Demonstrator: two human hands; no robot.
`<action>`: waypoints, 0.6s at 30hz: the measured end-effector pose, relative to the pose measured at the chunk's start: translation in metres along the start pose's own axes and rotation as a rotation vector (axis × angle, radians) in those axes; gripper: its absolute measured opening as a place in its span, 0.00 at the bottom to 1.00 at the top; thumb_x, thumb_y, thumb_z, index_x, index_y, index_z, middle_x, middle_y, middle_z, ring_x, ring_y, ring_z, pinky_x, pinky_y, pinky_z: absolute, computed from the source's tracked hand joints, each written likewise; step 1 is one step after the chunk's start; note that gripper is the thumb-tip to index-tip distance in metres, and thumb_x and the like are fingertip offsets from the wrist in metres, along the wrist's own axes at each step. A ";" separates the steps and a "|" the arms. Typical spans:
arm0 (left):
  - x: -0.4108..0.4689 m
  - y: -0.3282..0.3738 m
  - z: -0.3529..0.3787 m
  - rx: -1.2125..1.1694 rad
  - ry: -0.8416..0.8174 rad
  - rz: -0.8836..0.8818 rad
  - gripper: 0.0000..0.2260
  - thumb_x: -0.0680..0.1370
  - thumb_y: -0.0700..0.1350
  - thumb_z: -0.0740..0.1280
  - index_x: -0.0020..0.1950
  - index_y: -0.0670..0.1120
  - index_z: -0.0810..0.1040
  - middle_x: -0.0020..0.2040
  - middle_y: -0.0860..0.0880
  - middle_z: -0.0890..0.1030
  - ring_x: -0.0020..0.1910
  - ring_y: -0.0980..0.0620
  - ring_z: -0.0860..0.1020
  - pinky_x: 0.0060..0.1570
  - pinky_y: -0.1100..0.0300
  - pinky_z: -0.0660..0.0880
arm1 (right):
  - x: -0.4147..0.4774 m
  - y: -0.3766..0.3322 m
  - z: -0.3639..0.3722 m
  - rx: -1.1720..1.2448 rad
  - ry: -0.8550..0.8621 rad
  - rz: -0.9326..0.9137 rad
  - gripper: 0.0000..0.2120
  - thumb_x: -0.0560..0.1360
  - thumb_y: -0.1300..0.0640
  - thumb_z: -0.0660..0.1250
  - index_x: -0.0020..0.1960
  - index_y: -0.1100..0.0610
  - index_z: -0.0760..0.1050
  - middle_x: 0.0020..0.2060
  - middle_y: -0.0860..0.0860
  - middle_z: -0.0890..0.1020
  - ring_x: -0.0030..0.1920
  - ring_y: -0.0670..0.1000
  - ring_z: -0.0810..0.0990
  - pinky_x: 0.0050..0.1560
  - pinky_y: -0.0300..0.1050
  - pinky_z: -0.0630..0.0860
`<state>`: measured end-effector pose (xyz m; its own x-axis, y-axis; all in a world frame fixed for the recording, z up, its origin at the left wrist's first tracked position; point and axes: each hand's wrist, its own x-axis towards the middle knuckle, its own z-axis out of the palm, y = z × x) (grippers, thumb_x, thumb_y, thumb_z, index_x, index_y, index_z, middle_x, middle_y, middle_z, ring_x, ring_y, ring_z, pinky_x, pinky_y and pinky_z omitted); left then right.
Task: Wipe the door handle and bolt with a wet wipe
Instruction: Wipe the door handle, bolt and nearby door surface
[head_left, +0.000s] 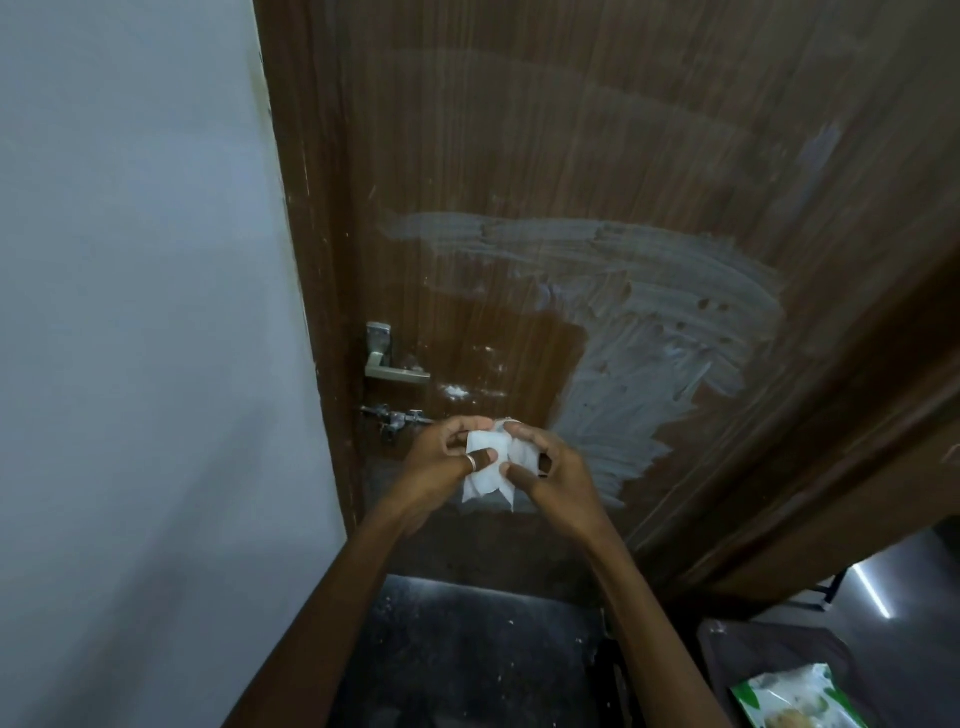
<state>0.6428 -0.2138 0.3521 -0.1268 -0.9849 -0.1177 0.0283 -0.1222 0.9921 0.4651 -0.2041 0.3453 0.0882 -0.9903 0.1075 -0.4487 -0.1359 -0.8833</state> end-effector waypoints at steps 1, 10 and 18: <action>0.001 0.000 0.000 -0.028 -0.006 -0.008 0.15 0.76 0.36 0.72 0.61 0.49 0.79 0.56 0.48 0.83 0.53 0.51 0.83 0.44 0.58 0.82 | 0.000 0.001 0.001 0.005 0.009 0.003 0.20 0.76 0.60 0.73 0.66 0.48 0.77 0.63 0.46 0.78 0.61 0.43 0.78 0.60 0.39 0.78; 0.003 -0.004 -0.011 -0.174 -0.075 -0.053 0.13 0.79 0.34 0.66 0.61 0.47 0.79 0.58 0.48 0.83 0.57 0.47 0.82 0.51 0.49 0.82 | -0.006 -0.001 0.003 -0.164 0.306 0.087 0.14 0.76 0.48 0.73 0.61 0.44 0.79 0.60 0.43 0.75 0.61 0.43 0.75 0.61 0.46 0.75; 0.003 -0.004 -0.007 -0.372 -0.180 -0.124 0.14 0.82 0.32 0.59 0.59 0.42 0.81 0.59 0.40 0.82 0.58 0.43 0.82 0.53 0.50 0.81 | -0.010 -0.017 0.020 0.134 0.065 0.201 0.15 0.77 0.51 0.72 0.63 0.53 0.79 0.51 0.46 0.85 0.48 0.41 0.85 0.46 0.37 0.82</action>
<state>0.6490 -0.2166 0.3473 -0.3214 -0.9271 -0.1928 0.3531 -0.3063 0.8840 0.4896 -0.1915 0.3506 -0.0498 -0.9975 -0.0508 -0.3292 0.0644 -0.9421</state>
